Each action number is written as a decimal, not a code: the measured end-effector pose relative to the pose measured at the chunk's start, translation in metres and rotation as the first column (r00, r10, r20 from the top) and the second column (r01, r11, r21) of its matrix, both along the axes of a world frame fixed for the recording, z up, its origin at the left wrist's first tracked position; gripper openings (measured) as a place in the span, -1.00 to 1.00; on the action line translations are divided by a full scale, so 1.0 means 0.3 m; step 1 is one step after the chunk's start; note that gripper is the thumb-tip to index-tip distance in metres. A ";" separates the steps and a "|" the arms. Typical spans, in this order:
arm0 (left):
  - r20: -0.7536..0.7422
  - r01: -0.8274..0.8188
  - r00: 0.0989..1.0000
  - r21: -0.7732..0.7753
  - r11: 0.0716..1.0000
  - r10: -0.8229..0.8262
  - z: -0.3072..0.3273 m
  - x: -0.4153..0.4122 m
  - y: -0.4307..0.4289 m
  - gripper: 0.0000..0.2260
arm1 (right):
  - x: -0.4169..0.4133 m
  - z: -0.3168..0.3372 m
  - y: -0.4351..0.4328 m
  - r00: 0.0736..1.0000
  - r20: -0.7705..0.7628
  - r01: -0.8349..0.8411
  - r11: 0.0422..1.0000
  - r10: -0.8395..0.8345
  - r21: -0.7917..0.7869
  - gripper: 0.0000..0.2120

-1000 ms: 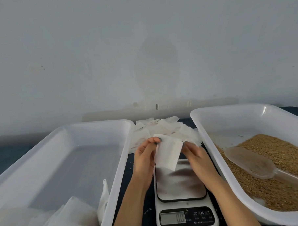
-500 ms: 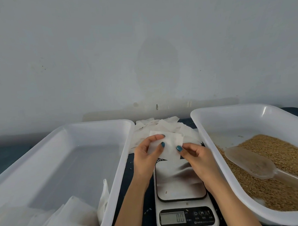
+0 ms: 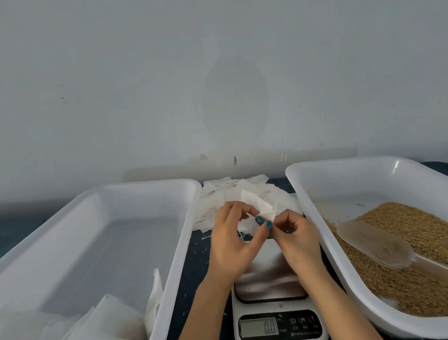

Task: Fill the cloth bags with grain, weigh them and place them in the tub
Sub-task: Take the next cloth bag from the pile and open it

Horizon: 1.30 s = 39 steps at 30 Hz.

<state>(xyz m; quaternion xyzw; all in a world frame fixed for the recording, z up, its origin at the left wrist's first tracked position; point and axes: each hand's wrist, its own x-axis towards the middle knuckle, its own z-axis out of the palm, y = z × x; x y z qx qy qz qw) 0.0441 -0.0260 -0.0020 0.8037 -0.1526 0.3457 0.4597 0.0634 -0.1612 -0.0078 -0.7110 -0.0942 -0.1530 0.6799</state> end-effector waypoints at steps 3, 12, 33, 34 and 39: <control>-0.032 0.030 0.999 0.007 1.000 -0.030 0.002 0.003 -0.004 -0.86 | -0.012 -0.007 0.005 0.988 0.108 0.133 0.966 -0.111 -0.221 -0.70; -0.099 -0.003 0.995 -0.135 0.991 -0.010 0.012 0.013 0.008 -0.91 | -0.045 0.019 0.012 0.943 0.303 0.265 0.856 -0.135 -0.444 -0.82; -0.167 -0.156 0.971 0.088 0.984 0.169 0.009 -0.004 -0.024 -0.73 | -0.076 0.043 0.029 0.728 0.680 0.615 0.520 -0.086 -0.592 -0.84; -0.175 -0.169 0.967 0.097 0.981 0.184 0.009 -0.005 -0.027 -0.67 | -0.077 0.042 0.029 0.735 0.672 0.608 0.528 -0.091 -0.593 -0.85; -0.291 -0.134 0.954 -0.199 0.971 0.072 0.030 -0.016 -0.032 -0.61 | -0.072 0.043 0.020 0.737 0.661 0.582 0.629 -0.140 -0.515 -0.85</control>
